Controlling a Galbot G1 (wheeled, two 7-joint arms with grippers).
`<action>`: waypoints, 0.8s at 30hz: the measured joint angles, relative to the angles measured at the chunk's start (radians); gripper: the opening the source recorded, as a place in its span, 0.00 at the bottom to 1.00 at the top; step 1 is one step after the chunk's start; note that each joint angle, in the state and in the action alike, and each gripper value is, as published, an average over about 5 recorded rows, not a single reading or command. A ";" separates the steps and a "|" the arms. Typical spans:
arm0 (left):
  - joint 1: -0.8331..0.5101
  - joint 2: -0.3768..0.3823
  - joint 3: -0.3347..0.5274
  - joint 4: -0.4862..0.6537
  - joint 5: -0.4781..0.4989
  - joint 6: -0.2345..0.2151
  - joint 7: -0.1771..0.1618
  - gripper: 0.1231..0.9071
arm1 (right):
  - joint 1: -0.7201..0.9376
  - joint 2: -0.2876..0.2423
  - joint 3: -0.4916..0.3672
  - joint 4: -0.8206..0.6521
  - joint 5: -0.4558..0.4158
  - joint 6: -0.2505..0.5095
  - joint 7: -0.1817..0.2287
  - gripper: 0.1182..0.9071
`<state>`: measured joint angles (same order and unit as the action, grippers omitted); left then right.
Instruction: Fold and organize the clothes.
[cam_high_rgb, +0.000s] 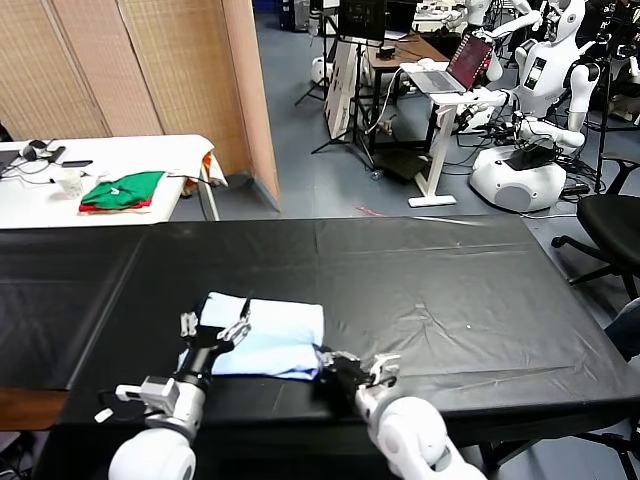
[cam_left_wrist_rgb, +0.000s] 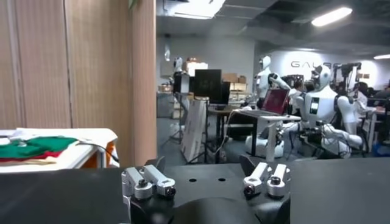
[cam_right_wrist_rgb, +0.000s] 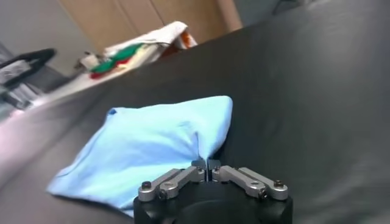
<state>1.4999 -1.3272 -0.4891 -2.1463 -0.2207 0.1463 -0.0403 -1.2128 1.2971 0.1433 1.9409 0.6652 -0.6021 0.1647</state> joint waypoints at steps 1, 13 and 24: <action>0.001 0.001 -0.002 0.001 0.000 -0.001 -0.001 1.00 | -0.002 -0.014 0.015 0.010 0.000 -0.016 0.005 0.05; 0.028 0.000 -0.005 -0.006 0.048 -0.008 -0.017 1.00 | -0.030 -0.143 0.170 0.092 -0.014 -0.101 -0.067 0.32; 0.050 0.025 -0.017 -0.019 -0.056 0.008 -0.054 1.00 | -0.093 -0.200 0.262 0.178 0.001 -0.105 -0.049 0.99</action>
<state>1.5496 -1.3021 -0.5058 -2.1651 -0.2766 0.1546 -0.0947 -1.3054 1.0970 0.4049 2.1187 0.6665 -0.7073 0.1152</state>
